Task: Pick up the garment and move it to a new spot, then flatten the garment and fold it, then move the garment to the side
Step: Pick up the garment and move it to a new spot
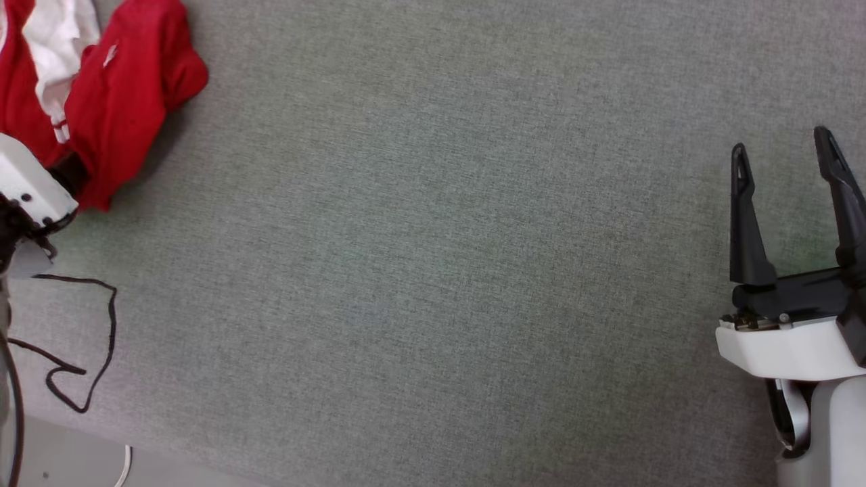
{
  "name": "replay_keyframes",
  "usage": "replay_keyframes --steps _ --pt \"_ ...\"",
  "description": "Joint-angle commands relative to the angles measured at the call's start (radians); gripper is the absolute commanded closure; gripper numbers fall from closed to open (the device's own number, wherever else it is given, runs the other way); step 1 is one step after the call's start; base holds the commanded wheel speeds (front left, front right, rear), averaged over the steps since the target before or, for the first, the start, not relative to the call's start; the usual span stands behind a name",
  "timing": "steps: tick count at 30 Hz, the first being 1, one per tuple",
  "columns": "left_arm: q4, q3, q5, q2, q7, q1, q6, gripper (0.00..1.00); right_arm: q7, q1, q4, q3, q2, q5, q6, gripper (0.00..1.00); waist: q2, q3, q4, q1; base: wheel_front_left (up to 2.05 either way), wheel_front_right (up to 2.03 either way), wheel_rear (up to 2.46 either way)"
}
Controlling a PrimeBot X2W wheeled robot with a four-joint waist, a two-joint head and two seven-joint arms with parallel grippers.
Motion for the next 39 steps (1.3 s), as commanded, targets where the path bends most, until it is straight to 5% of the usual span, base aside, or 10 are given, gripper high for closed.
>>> replay_keyframes --steps 1,11,13,26,39 --pt "0.009 -0.016 -0.02 -0.003 0.02 0.009 0.0 0.0 -0.002 -0.019 -0.007 -0.002 -0.006 -0.003 -0.001 0.0 0.0 0.009 -0.005 -0.0001 0.0 0.0 0.0" --pt "0.079 -0.161 -0.097 -0.019 0.098 0.059 0.0 0.0 -0.002 -0.031 0.001 0.001 -0.009 0.0 -0.001 0.0 0.0 0.031 -0.021 -0.0001 0.0 0.0 0.0" --pt "0.076 -0.185 -0.086 0.0 0.07 0.053 0.0 1.0 -0.002 -0.031 0.006 0.003 -0.007 0.005 -0.001 0.0 0.0 0.021 -0.024 -0.0001 0.0 0.0 0.0" --pt "-0.068 -0.355 -0.029 0.147 -0.114 -0.087 0.0 1.0 -0.002 0.011 0.045 0.002 0.006 0.049 -0.001 0.0 0.0 -0.128 -0.03 -0.0001 0.0 0.0 0.0" --pt "-0.352 -0.597 0.039 0.151 -0.148 -0.199 0.0 1.0 -0.002 0.069 0.071 -0.033 0.007 0.146 -0.001 0.0 0.0 -0.246 -0.136 -0.0001 0.0 0.0 0.0"
